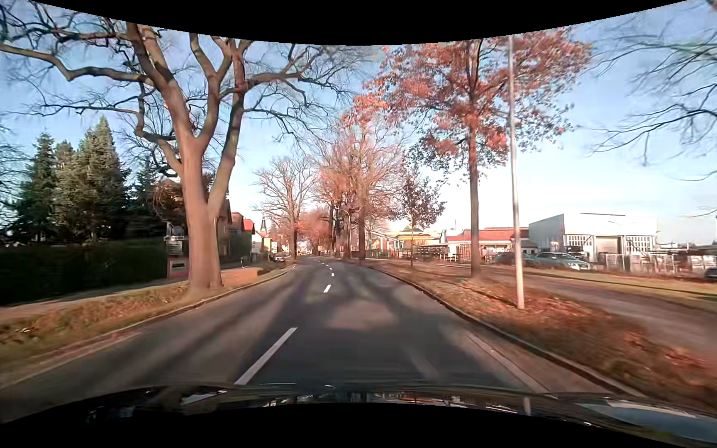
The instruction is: Follow the waypoints while adhering to traffic rules and regulations
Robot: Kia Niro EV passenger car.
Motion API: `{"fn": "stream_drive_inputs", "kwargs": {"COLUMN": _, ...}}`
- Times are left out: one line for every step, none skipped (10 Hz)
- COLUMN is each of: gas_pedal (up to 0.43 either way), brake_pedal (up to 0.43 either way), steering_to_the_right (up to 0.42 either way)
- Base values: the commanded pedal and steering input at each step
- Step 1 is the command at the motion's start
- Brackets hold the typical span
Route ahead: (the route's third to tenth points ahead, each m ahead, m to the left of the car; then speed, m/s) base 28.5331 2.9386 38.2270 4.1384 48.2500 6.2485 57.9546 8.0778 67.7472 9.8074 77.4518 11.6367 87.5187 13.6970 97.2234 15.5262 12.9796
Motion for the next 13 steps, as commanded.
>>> {"fn": "stream_drive_inputs", "kwargs": {"gas_pedal": 0.118, "brake_pedal": 0.0, "steering_to_the_right": -0.025}}
{"fn": "stream_drive_inputs", "kwargs": {"gas_pedal": 0.118, "brake_pedal": 0.0, "steering_to_the_right": -0.025}}
{"fn": "stream_drive_inputs", "kwargs": {"gas_pedal": 0.118, "brake_pedal": 0.0, "steering_to_the_right": -0.025}}
{"fn": "stream_drive_inputs", "kwargs": {"gas_pedal": 0.118, "brake_pedal": 0.0, "steering_to_the_right": -0.024}}
{"fn": "stream_drive_inputs", "kwargs": {"gas_pedal": 0.118, "brake_pedal": 0.0, "steering_to_the_right": -0.025}}
{"fn": "stream_drive_inputs", "kwargs": {"gas_pedal": 0.118, "brake_pedal": 0.0, "steering_to_the_right": -0.024}}
{"fn": "stream_drive_inputs", "kwargs": {"gas_pedal": 0.118, "brake_pedal": 0.0, "steering_to_the_right": -0.025}}
{"fn": "stream_drive_inputs", "kwargs": {"gas_pedal": 0.118, "brake_pedal": 0.0, "steering_to_the_right": -0.025}}
{"fn": "stream_drive_inputs", "kwargs": {"gas_pedal": 0.118, "brake_pedal": 0.0, "steering_to_the_right": -0.024}}
{"fn": "stream_drive_inputs", "kwargs": {"gas_pedal": 0.118, "brake_pedal": 0.0, "steering_to_the_right": -0.025}}
{"fn": "stream_drive_inputs", "kwargs": {"gas_pedal": 0.118, "brake_pedal": 0.0, "steering_to_the_right": -0.025}}
{"fn": "stream_drive_inputs", "kwargs": {"gas_pedal": 0.118, "brake_pedal": 0.0, "steering_to_the_right": -0.025}}
{"fn": "stream_drive_inputs", "kwargs": {"gas_pedal": 0.118, "brake_pedal": 0.0, "steering_to_the_right": -0.025}}
